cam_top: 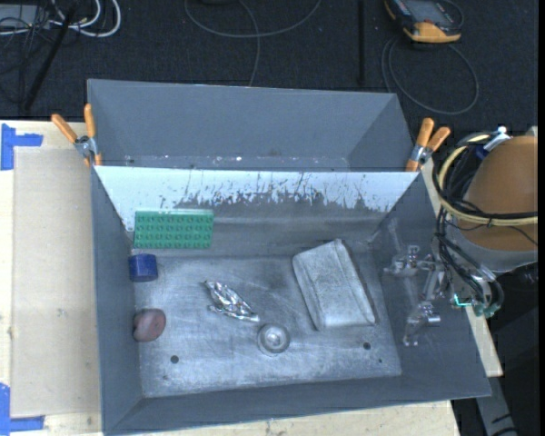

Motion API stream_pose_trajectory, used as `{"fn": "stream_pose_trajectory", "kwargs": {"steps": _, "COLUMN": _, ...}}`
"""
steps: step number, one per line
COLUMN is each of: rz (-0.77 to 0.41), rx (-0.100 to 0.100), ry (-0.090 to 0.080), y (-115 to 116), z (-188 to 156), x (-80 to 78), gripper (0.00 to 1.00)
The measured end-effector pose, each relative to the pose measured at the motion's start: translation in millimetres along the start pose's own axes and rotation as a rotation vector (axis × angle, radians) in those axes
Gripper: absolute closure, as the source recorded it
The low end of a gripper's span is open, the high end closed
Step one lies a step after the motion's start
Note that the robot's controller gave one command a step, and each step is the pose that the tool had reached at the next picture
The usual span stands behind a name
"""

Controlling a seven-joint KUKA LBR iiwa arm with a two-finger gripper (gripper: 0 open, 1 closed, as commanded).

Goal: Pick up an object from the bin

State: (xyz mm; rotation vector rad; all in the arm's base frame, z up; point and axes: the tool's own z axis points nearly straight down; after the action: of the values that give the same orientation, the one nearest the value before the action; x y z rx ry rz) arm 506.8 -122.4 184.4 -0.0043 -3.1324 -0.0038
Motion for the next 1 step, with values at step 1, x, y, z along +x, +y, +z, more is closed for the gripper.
{"fn": "stream_pose_trajectory", "kwargs": {"steps": 1, "rz": -0.011, "rx": -0.001, "ry": -0.004, "y": 31.4, "z": 64.1, "x": -41.0, "gripper": 0.00}}
